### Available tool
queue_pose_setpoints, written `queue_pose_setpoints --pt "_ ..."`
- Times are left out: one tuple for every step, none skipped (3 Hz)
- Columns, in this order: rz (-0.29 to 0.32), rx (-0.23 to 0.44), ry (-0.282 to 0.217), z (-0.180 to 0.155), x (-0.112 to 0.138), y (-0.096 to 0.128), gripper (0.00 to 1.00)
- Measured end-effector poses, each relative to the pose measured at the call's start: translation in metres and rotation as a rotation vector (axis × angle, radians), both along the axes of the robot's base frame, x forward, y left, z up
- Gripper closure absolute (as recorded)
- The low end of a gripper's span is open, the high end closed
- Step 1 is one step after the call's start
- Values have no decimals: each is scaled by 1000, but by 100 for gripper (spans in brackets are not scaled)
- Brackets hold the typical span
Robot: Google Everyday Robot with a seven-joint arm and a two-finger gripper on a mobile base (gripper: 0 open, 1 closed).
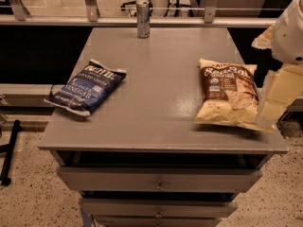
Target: Move redbull can near blue chip bag
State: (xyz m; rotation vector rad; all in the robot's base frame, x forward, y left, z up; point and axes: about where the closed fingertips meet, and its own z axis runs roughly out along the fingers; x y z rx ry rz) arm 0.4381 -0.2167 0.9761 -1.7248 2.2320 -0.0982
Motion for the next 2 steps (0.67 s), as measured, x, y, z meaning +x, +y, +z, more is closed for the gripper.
queue_pose_setpoints --pt "0 0 0 0 0 0 0" --pt "1 32 -21 -10 17 7 0"
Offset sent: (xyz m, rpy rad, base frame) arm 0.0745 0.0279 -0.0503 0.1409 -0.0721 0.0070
